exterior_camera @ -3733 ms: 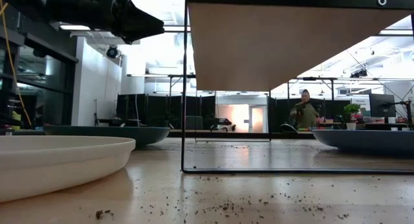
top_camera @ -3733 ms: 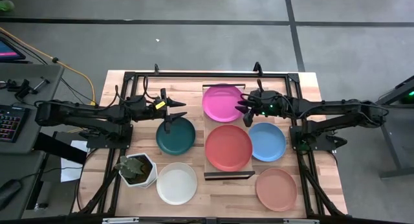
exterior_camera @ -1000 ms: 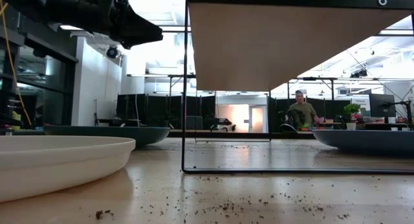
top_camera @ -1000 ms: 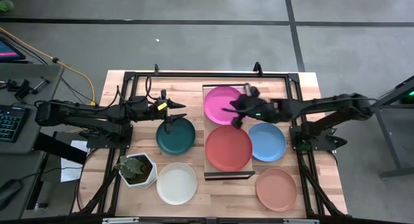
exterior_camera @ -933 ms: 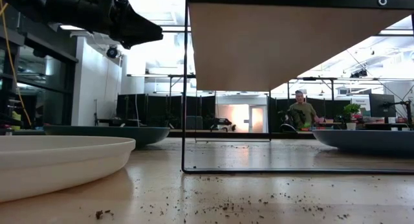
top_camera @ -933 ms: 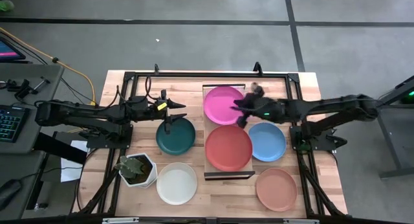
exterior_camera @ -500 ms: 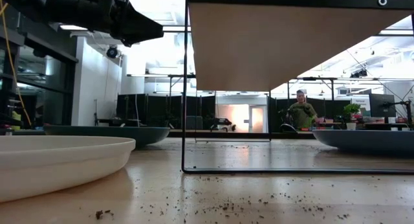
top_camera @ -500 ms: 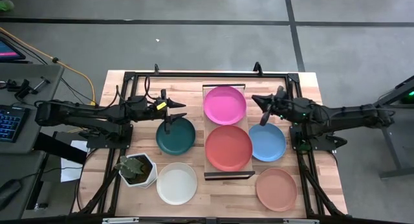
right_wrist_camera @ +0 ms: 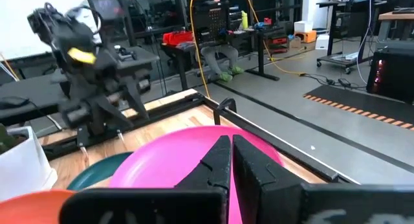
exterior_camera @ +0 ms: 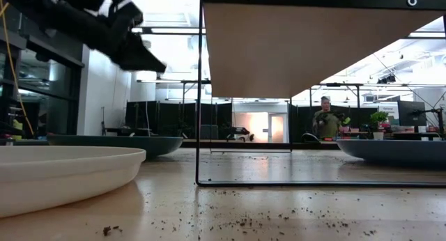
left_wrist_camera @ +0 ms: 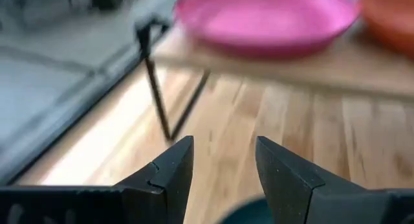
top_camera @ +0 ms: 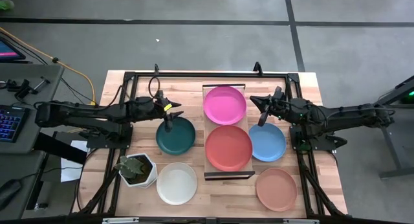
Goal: Place and stack plates onto a shelf
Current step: Stack the green plate on top of the pink plate
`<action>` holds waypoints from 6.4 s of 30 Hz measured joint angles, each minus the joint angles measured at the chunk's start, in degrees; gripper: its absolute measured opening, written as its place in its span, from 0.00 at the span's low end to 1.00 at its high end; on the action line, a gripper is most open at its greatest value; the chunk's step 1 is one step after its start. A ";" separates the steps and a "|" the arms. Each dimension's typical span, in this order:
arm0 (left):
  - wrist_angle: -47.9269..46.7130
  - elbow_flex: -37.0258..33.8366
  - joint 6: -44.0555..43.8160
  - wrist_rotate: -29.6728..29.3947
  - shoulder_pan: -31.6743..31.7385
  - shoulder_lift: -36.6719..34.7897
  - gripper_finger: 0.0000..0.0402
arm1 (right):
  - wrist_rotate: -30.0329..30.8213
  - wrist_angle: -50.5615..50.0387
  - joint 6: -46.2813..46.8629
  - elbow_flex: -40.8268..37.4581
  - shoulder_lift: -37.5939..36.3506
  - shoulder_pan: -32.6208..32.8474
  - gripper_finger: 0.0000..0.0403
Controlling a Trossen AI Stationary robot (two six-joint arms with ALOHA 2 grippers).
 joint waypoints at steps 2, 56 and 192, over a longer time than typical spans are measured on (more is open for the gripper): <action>-4.18 0.00 -2.64 2.38 2.02 0.01 0.39 | 0.00 1.37 -0.04 0.00 0.23 0.00 0.00; -23.14 6.09 2.16 16.72 12.81 23.83 0.04 | 0.06 0.37 -1.49 0.00 0.24 0.00 0.00; -30.00 59.90 9.28 17.74 15.28 34.93 0.36 | 0.49 -0.82 -0.69 0.04 3.13 -0.02 0.00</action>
